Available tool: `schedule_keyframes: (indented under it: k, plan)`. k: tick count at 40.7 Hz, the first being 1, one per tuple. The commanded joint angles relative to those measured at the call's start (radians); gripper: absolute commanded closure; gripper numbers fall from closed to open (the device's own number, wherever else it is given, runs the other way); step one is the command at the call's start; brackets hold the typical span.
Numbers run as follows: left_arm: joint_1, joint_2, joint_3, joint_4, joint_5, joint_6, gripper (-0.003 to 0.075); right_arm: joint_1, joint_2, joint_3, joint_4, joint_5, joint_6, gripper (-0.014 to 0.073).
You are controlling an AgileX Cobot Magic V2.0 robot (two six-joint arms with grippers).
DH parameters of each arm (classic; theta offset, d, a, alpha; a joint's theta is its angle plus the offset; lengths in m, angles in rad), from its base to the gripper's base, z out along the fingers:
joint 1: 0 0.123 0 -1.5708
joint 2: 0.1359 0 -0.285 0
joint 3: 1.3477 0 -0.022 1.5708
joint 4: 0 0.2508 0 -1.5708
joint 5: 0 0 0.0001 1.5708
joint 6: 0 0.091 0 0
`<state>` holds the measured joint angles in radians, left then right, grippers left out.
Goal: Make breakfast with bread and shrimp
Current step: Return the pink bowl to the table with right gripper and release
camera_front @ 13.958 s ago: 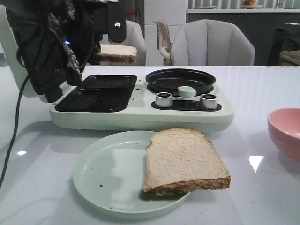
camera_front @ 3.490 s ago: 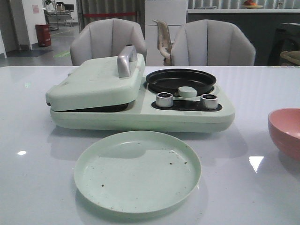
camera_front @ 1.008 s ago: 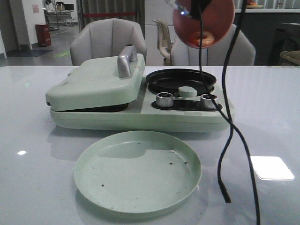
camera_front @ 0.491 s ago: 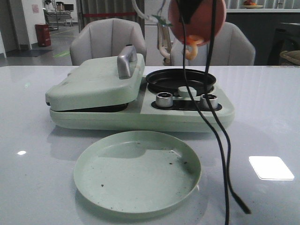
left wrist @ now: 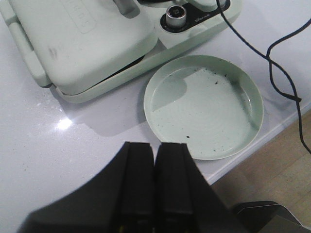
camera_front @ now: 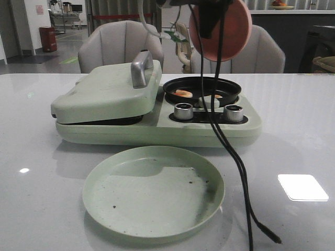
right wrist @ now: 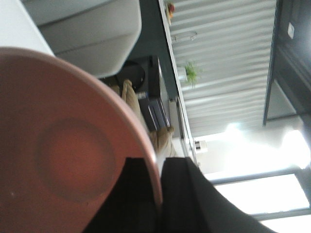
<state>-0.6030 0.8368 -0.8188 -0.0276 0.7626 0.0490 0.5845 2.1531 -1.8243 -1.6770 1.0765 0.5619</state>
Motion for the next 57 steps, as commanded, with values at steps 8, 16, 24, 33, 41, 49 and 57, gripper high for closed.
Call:
schedule_keyframes:
  k: [8, 16, 24, 33, 41, 49, 57]
  plan:
    - [-0.008, -0.010, -0.026, 0.002, -0.075, -0.008, 0.0620, -0.052, -0.254, -0.010, 0.382, 0.069, 0.015, 0.0550]
    - [-0.008, -0.010, -0.026, 0.002, -0.075, -0.008, 0.0620, -0.205, -0.439, 0.161, 0.674, 0.019, -0.033, 0.0550]
    - [-0.008, -0.010, -0.026, 0.002, -0.075, -0.008, 0.0620, -0.427, -0.553, 0.358, 1.014, -0.060, -0.210, 0.0551]
    - [-0.008, -0.010, -0.026, 0.002, -0.073, -0.008, 0.0620, -0.680, -0.559, 0.507, 1.507, -0.163, -0.448, 0.0551]
    - [-0.008, -0.010, -0.026, 0.000, -0.063, -0.008, 0.0620, -0.781, -0.519, 0.604, 1.698, -0.271, -0.540, 0.0551]
    - [-0.008, -0.010, -0.026, -0.003, -0.056, -0.008, 0.0620, -0.781, -0.444, 0.621, 1.703, -0.289, -0.540, 0.0547]
    - [-0.008, -0.010, -0.026, -0.007, -0.045, -0.008, 0.0620, -0.781, -0.414, 0.621, 1.704, -0.274, -0.540, 0.0353]
